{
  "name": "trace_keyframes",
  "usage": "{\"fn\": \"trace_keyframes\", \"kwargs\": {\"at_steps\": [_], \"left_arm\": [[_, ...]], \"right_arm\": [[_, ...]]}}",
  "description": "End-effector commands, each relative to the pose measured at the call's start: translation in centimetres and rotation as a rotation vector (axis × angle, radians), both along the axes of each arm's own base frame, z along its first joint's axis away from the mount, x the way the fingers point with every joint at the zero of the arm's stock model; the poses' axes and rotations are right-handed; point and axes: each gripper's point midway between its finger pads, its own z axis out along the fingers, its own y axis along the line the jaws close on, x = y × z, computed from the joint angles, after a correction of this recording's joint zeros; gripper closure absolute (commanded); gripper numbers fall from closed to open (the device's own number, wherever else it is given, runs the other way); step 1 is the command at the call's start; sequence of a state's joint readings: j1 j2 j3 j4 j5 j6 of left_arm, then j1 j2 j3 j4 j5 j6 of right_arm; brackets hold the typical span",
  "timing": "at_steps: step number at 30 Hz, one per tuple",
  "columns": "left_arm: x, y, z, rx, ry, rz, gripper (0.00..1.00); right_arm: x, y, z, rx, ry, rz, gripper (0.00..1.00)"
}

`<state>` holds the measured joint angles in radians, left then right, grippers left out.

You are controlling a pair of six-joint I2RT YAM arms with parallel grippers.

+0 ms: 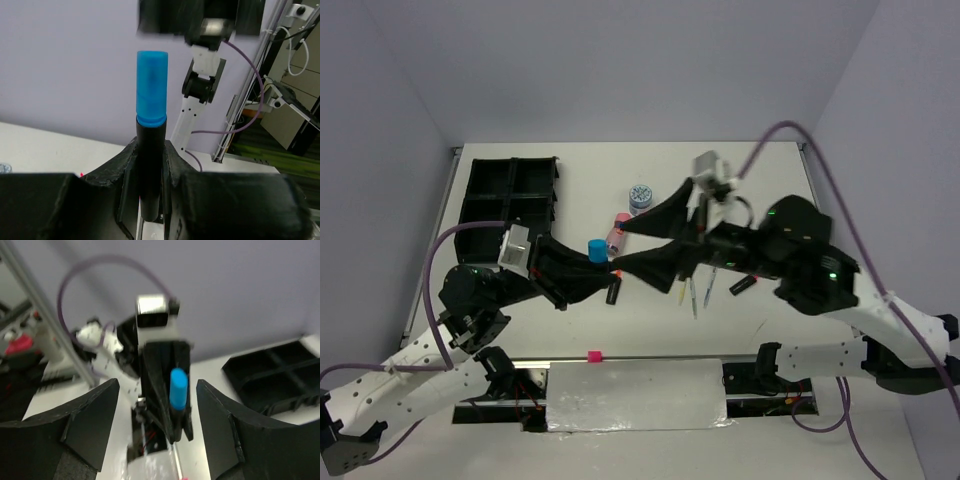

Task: Sort the stationery into containers
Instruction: Close the pen cap on the pen.

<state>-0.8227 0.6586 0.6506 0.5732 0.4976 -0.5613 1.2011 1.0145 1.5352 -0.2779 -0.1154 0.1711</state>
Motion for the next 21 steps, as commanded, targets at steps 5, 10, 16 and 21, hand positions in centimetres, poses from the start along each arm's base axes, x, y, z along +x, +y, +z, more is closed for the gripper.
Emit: {"fn": "trace_keyframes", "kwargs": {"at_steps": [5,10,16,21], "left_arm": [[-2.6,0.5,5.4,-0.129,-0.096,-0.124,1.0],[-2.5,0.6,4.7,-0.127,-0.088,-0.115,1.0],[-2.2,0.2,3.8,-0.11,-0.064,-0.116,1.0],[-2.4,-0.2,3.8,-0.097,-0.061,-0.151,1.0]], "right_arm": [[-3.1,3.6,-1.6,0.004,0.001,0.249,0.29],[-1.9,3.3,-1.6,0.037,-0.006,0.176,0.29],[-1.1,2.5,-1.5,0.053,-0.041,0.116,0.21],[0.0,2.0,-0.7,0.082,-0.062,0.053,0.27]]}}
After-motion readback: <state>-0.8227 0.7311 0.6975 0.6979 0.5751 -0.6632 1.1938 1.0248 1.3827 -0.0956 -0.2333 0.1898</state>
